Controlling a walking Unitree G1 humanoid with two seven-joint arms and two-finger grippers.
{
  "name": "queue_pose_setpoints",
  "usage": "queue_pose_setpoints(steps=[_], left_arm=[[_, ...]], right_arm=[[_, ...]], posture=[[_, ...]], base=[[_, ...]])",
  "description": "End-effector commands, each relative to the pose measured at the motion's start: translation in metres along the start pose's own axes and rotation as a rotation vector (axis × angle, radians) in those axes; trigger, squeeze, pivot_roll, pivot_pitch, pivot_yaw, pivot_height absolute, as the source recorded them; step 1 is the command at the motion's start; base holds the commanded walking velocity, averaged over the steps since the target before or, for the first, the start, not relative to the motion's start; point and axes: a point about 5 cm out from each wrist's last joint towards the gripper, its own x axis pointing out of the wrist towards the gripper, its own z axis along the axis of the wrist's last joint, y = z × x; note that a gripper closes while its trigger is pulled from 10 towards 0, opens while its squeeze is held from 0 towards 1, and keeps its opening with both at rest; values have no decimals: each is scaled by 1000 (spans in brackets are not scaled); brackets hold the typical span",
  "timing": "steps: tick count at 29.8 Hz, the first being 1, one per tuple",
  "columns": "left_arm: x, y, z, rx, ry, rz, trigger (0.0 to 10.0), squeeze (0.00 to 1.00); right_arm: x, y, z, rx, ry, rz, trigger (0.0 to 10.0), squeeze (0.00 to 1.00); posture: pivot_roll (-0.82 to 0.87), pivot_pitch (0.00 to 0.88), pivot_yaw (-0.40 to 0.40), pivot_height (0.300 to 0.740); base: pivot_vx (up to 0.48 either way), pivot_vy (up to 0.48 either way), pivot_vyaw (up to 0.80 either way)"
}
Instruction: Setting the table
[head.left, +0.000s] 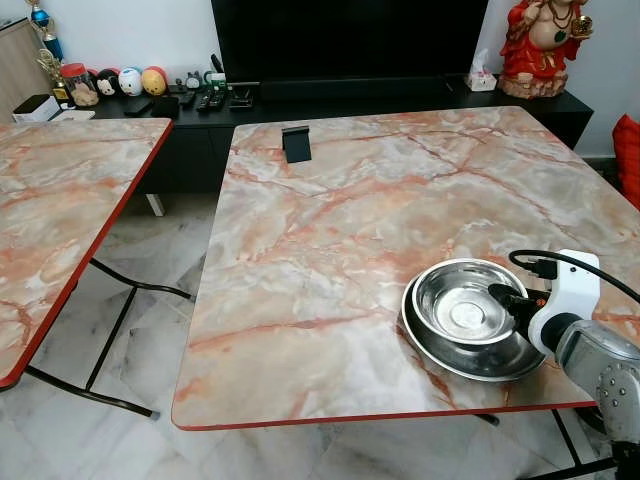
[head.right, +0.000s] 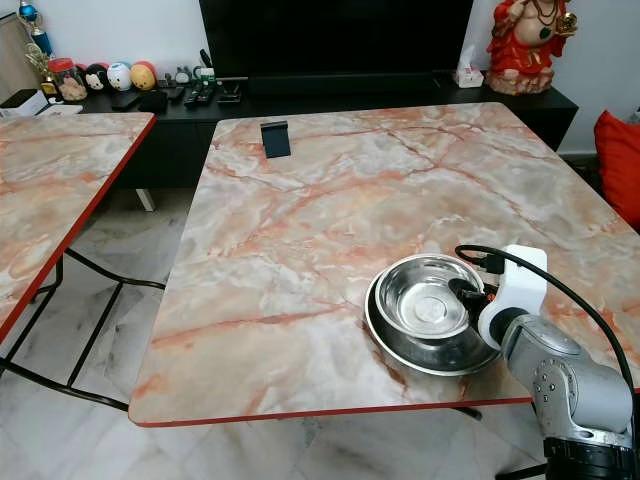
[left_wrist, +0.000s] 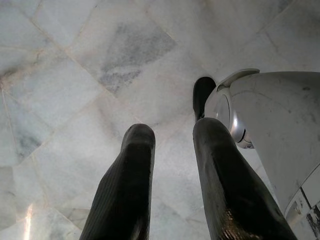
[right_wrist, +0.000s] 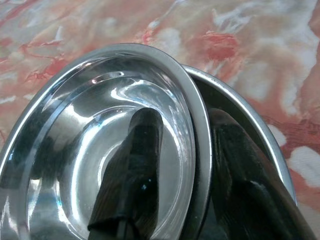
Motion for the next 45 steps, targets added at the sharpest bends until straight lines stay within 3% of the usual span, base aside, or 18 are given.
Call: queue_pose_setpoints(steps=[1,9,10,11,12,13,14,15,19,23,45], left_arm=[[-1,3,-4,20,17,3,10000,0],[-1,3,-4,20,17,2,10000,0],[-1,3,-4,20,17,2,10000,0],[-1,3,-4,20,16,2,10000,0],[-1,3,-4,19,16,2,10000,0],[-1,3,-4,19,16,2,10000,0],[-1,3,-4,18,16,2,10000,0],[-1,3,-4,17,15,2,10000,0],[-1,3,-4,17,16,1,10000,0],[-1,2,-4,15,16,-3,10000,0],[-1,2,-4,15,17,-4,10000,0]], right_arm=[[1,0,2,-6,-5,0,10000,0],[1,-2,3,-23,-8,-7,10000,0],[1,-2,3,-22,-9,-9,10000,373],[1,-3,4,-25,-9,-13,10000,867],[1,-4,4,-39,-11,-26,10000,937],[1,-5,4,-45,-11,-34,10000,910],[1,-6,5,-57,-12,-44,10000,627],[1,-7,6,-69,-13,-53,10000,0],[0,-10,9,-99,-24,-73,10000,0],[-1,-16,17,-194,-33,-126,10000,0],[-3,-22,28,-354,-45,-178,10000,0]], posture=[[-150,0,45,732],[-153,0,47,732],[-151,0,47,732],[-151,0,47,732],[-151,0,47,732],[-151,0,47,732],[-150,0,47,732],[-150,0,48,732],[-152,0,49,732],[-152,0,48,732],[-151,0,46,732]], base=[[0,0,0],[0,0,0],[0,0,0],[0,0,0],[0,0,0],[0,0,0],[0,0,0],[0,0,0],[0,0,0],[0,0,0],[0,0,0]])
